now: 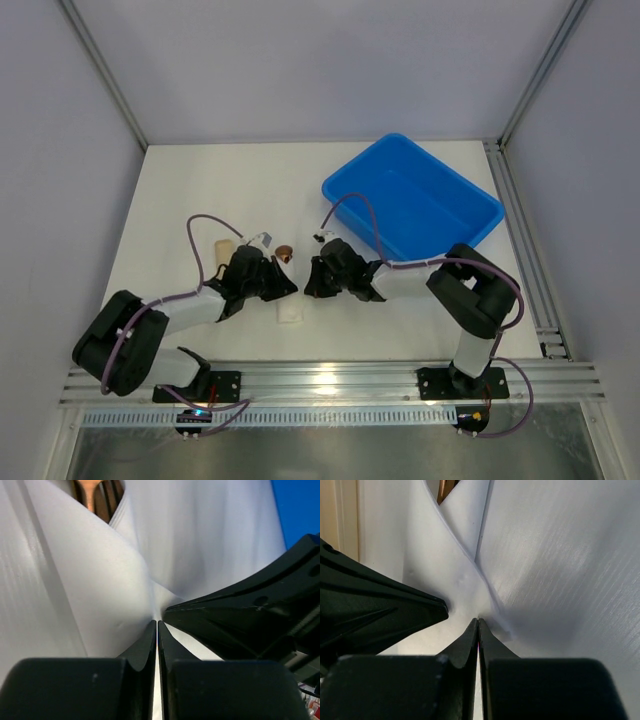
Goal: Place the utensils on the paper napkin and roll it up
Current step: Roll the napkin at the center of the board, then pick up the napkin from the center of the board.
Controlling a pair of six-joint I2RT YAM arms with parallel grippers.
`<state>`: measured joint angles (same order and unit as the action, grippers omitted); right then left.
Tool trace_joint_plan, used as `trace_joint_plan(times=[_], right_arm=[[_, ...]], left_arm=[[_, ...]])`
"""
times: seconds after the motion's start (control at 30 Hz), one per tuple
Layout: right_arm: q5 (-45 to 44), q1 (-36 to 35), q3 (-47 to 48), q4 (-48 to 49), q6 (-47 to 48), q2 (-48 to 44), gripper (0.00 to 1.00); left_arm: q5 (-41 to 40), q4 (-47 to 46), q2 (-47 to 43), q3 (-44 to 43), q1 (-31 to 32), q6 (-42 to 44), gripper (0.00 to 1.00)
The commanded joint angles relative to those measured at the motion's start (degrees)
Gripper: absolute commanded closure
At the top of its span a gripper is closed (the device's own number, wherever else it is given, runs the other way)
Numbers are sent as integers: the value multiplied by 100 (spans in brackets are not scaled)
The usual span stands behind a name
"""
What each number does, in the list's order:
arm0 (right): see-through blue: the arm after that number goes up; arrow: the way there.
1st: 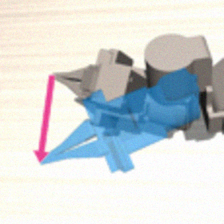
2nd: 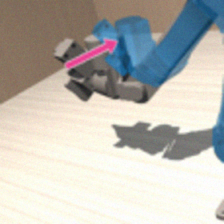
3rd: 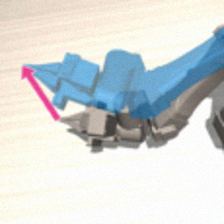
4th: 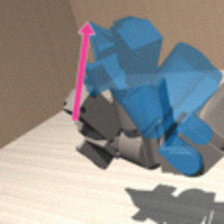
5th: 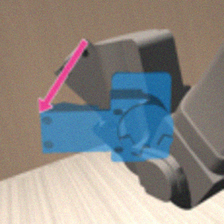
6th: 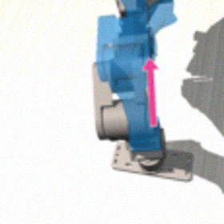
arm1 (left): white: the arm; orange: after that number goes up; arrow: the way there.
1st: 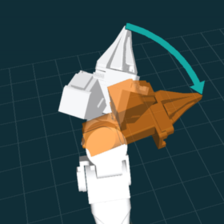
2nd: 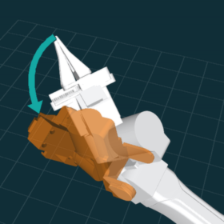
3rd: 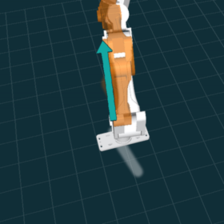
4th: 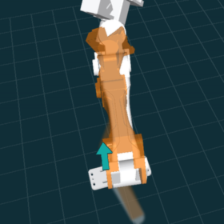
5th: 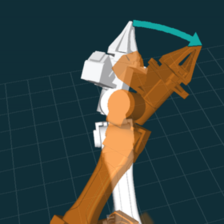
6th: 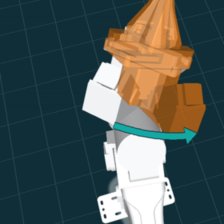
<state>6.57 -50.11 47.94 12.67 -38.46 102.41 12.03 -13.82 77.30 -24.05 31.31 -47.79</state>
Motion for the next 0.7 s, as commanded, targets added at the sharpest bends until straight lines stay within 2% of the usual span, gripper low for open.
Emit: trace_joint_plan(times=[0.0,0.13,0.27,0.4,0.47,0.67], right_arm=[[-200,36,232,-317,233,86,96],[-226,45,277,-449,260,-80,91],[-226,-16,216,-625,137,-493,82],[-129,-174,66,-730,-232,-958,68],[-173,-297,-65,-731,-390,-1065,64],[11,-526,-697,15,-1426,-1206,52]], left_arm=[[-25,-270,119,59,-107,-20,99],[-69,-217,163,85,-152,15,100],[-34,-366,172,164,-160,-2,100],[-43,-542,189,296,-160,-99,100],[-34,-595,189,331,-160,-143,100],[-52,-692,84,454,-160,-222,100]])
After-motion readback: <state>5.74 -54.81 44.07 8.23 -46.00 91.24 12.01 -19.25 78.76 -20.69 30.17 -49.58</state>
